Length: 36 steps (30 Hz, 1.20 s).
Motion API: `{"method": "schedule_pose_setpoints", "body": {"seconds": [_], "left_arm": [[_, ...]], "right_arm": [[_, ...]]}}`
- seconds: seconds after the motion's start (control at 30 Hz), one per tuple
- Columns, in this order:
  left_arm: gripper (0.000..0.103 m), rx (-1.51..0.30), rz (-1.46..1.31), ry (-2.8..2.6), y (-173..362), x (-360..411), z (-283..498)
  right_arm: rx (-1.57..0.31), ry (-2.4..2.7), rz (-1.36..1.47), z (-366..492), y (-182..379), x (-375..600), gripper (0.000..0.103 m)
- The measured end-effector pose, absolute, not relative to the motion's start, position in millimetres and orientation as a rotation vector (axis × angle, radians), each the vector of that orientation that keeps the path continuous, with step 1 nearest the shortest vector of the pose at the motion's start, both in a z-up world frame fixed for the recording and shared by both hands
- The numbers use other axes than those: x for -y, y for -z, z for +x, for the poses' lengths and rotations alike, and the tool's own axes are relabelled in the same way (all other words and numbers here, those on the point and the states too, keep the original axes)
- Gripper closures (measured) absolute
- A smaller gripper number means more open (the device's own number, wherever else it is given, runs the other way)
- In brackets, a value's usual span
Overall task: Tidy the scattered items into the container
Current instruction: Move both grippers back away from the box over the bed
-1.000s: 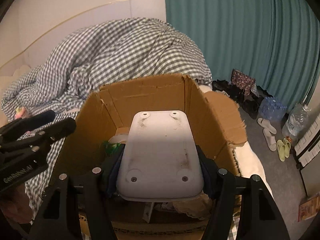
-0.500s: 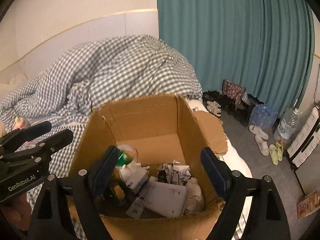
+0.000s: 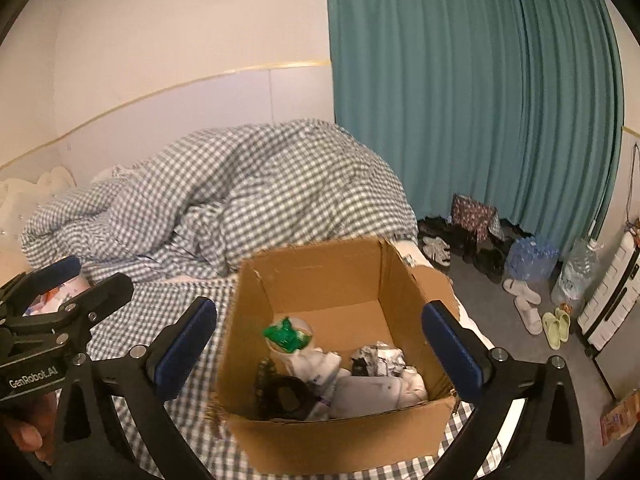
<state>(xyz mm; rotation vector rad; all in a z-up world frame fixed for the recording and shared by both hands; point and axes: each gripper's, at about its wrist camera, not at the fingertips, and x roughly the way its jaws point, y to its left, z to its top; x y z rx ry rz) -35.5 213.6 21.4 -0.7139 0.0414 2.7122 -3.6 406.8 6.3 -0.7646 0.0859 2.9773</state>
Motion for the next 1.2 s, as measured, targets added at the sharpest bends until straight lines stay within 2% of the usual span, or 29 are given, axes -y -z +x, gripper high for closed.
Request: {"method": "schedule_pose_setpoints", "body": {"seconds": [0.07,0.9,1.2], "left_arm": [[0.000,-0.022,-0.705,-2.725,-26,-202,-30],[0.000,-0.022,-0.682,-2.947,-51,-74,30],[0.000,0.051,-0.724,-3.013,-52,-30,45]], "right_arm": [[-0.079,-2.989,-0.753,1,-11,-398,0.000],[-0.005,-3.157,-0.708,32,-32,-296,0.000],[0.032,-3.200,-0.754,34,-28,-260,0.000]]}}
